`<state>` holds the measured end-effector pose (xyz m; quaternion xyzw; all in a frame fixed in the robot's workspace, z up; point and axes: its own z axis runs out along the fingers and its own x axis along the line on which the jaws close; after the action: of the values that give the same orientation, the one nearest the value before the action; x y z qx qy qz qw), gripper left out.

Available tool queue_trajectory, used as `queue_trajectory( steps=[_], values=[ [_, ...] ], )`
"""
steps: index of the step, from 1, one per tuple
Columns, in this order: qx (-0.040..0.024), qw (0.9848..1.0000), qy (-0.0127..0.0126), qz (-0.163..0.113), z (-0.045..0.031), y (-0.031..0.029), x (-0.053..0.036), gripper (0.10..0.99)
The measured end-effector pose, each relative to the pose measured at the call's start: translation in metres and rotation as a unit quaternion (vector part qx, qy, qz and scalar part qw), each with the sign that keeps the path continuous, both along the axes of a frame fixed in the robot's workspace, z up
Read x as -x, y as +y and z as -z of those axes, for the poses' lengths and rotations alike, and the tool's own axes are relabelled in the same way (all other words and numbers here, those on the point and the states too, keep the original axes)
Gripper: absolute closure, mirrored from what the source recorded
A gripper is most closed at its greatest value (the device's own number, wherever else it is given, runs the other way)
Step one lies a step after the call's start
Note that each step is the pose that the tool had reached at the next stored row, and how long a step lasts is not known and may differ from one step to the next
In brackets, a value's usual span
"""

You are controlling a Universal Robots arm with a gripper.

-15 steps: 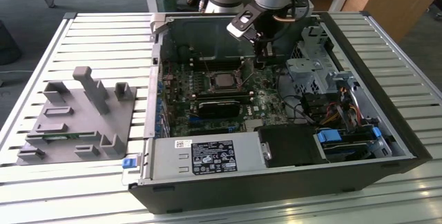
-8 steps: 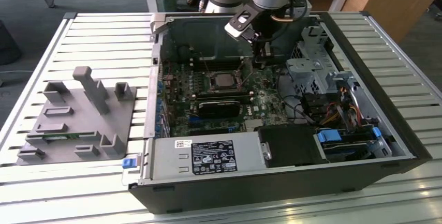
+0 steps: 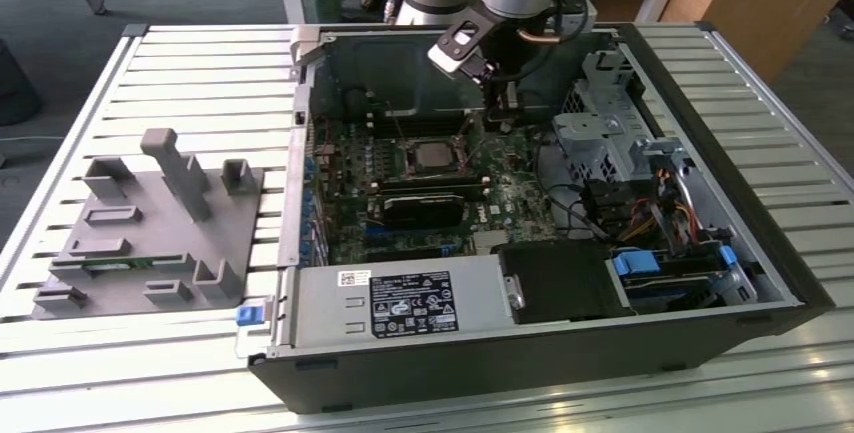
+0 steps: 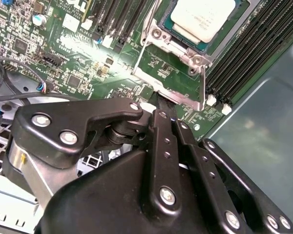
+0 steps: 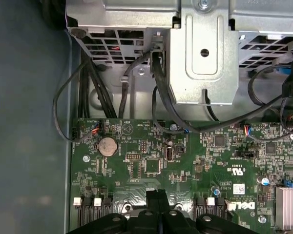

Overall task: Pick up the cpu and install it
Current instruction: 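Close the cpu cover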

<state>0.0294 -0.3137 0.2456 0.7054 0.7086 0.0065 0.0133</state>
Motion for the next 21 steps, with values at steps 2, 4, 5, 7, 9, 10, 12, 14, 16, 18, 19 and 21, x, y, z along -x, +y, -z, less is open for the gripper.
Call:
queue_trajectory(
  steps=[2, 4, 5, 7, 9, 10, 12, 14, 16, 18, 19, 21],
  values=[
    [0.0001, 1.0000, 0.0000, 0.000, 0.0000, 0.0000, 0.0005, 0.980],
    [0.0000, 1.0000, 0.0000, 0.000, 0.0000, 0.0000, 0.0007, 0.980],
    [0.0000, 1.0000, 0.0000, 0.000, 0.0000, 0.0000, 0.0009, 0.980],
    [0.0001, 1.0000, 0.0000, 0.000, 0.0000, 0.0000, 0.0014, 0.980],
    [0.0000, 1.0000, 0.0000, 0.000, 0.0000, 0.0000, 0.0018, 0.980],
    [0.0000, 1.0000, 0.0000, 0.000, 0.0000, 0.0000, 0.0021, 0.980],
    [0.0000, 1.0000, 0.0000, 0.000, 0.0000, 0.0000, 0.0032, 0.980],
    [0.0001, 1.0000, 0.0000, 0.000, 0.0000, 0.0000, 0.0048, 0.980],
    [0.0001, 1.0000, 0.0000, 0.000, 0.0000, 0.0000, 0.0066, 0.980],
    [0.0000, 1.0000, 0.0000, 0.000, 0.0000, 0.0000, 0.0086, 0.980],
    [0.0000, 1.0000, 0.0000, 0.000, 0.0000, 0.0000, 0.0095, 0.980],
    [0.0000, 1.0000, 0.0000, 0.000, 0.0000, 0.0000, 0.0110, 0.980]
  ],
)
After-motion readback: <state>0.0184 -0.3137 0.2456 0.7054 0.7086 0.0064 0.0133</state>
